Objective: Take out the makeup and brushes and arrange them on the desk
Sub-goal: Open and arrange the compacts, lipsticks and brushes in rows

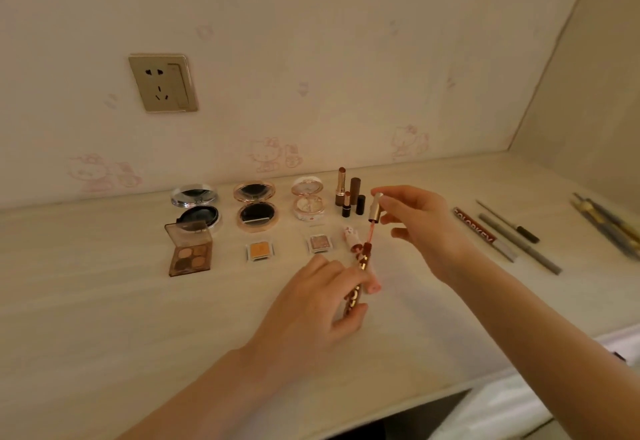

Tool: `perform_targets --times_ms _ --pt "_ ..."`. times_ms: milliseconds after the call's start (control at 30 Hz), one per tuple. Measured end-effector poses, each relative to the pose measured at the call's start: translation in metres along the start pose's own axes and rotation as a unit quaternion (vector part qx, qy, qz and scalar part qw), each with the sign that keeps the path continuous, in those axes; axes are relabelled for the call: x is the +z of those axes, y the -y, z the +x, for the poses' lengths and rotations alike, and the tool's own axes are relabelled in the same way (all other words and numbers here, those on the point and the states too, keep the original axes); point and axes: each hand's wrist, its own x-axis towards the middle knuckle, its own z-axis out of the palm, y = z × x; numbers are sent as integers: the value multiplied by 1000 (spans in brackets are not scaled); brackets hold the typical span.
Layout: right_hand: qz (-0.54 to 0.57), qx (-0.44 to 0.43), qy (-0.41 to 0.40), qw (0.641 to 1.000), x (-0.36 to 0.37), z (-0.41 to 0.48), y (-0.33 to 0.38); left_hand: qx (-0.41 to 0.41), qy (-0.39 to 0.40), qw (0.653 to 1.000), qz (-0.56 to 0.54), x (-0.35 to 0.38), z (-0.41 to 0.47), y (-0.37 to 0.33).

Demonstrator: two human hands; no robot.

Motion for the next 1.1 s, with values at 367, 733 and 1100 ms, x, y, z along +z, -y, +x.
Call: perform_targets --times_ms 367,733,1100 --pt "-90 38 8 995 -42 30 -21 30 72 993 89 44 42 -24" --pt "-153 63 34 986 -31 59 -33 68 32 989 127 53 48 -18" --pt "-267 19 84 960 -3 78 -46 34 16 995 88 55 47 -13"
